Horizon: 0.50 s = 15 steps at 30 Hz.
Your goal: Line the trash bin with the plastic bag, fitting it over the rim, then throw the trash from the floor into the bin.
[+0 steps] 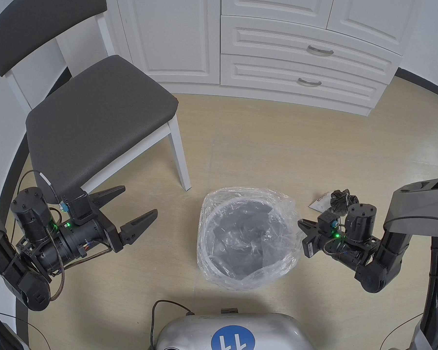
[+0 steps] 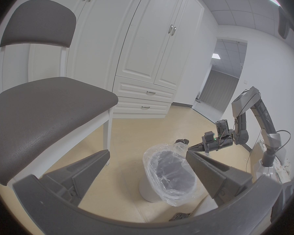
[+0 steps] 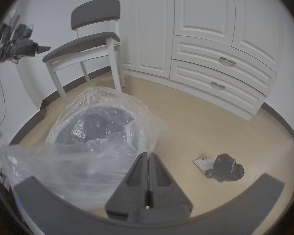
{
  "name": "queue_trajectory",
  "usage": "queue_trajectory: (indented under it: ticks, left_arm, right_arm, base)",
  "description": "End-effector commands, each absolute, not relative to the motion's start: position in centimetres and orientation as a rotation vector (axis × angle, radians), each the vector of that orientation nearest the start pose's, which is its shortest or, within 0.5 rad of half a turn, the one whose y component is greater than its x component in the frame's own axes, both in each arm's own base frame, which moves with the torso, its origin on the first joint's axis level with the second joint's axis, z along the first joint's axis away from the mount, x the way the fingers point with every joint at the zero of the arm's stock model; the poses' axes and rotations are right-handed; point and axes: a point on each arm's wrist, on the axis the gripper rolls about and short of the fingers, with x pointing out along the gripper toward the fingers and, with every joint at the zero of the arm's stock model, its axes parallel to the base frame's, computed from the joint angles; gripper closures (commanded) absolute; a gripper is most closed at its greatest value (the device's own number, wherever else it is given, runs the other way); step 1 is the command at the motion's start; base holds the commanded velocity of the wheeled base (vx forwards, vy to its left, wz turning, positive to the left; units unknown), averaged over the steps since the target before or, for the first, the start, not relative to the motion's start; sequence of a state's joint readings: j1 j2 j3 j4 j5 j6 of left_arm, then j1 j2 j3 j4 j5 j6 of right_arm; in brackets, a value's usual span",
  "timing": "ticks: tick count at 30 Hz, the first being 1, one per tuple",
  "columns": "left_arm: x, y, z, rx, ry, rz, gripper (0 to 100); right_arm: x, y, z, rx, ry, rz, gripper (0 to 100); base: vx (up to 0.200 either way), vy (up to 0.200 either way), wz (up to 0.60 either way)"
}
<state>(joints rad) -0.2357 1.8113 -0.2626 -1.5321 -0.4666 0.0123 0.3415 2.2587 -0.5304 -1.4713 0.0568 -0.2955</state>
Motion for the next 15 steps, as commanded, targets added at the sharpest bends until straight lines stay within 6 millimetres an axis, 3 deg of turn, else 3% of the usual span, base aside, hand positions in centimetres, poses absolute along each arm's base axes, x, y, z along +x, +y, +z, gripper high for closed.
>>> queue_trajectory:
  ticks: [1,2,3,15]
  left_arm:
    - [24.2,-6.9,11.5,0.010,0.020,-0.703,0]
    - [24.2,-6.9,11.5,0.010,0.020,-0.703,0]
    - [24.2,-6.9,11.4,0.010,0.025,-0.704,0]
    - [24.3,-7.3,10.8,0.010,0.048,-0.717,0]
  right_arm:
    - [31.4,11.2,-2.7,-0.401,0.270,0.457,100]
    - [31.4,11.2,-2.7,-0.401,0.270,0.457,100]
    - [31.3,11.2,-4.1,-0.427,0.305,0.475,100]
    - [32.9,10.3,-6.7,-0.428,0.331,0.453,100]
  base:
    - [0.000,0.000,0.00]
    - [0.000,0.000,0.00]
    - [0.000,0.000,0.00]
    - [0.000,0.000,0.00]
